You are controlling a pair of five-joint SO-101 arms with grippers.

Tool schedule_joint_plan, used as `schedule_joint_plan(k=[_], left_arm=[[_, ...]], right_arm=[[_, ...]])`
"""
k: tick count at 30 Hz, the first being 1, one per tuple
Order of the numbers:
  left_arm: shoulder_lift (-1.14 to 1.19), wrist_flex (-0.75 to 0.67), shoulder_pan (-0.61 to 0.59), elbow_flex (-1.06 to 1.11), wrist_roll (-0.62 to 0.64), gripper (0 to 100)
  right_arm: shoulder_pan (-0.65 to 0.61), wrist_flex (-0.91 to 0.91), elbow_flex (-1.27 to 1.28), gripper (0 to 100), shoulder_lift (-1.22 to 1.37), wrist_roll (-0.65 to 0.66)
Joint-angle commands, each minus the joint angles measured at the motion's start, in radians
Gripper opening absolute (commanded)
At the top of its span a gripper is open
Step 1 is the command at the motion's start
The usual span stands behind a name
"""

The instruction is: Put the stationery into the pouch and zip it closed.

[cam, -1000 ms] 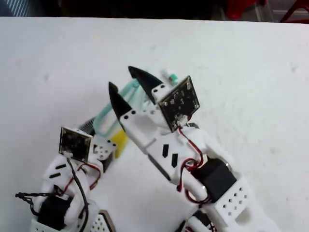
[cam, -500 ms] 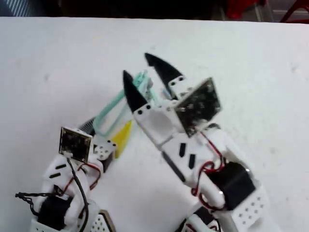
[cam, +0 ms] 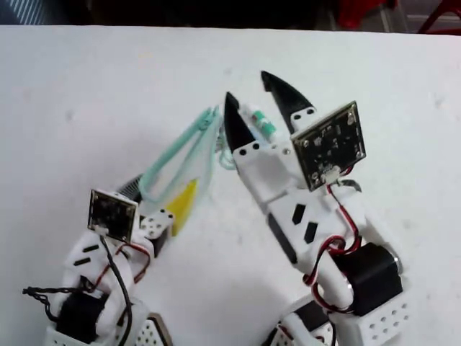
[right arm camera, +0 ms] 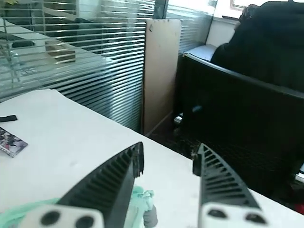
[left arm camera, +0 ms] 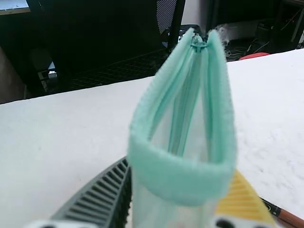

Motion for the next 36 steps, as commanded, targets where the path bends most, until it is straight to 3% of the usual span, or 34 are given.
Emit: schedule_joint_plan(k=[1,10,21,27,33,36], left_arm=[[-0.001,-0.012,-0.005,-0.006,0.009,24],[-0.001,-0.014,-0.005,-0.005,0.009,24],[-0.001,-0.011,-0.007,-0.005,0.009,24],[-0.001,-0.011,-0.007,-0.005,0.009,24],[-0.001,-0.011,-0.007,-0.005,0.009,24],[-0.001,-0.009,-0.007,-0.005,0.014,24]], right_arm=[[0.045,0.021,-0.038,16.6,-0.018,0.015],[0.151,0.077,-0.035,16.6,0.016,0.006],[0.318,0.308,-0.032,16.6,0.305,0.015],[0.331,0.452,-0.032,16.6,0.526,0.015],[0.320,0.334,0.086,16.6,0.739,0.026],[0.278,0.243,0.161,14.1,0.829,0.117]])
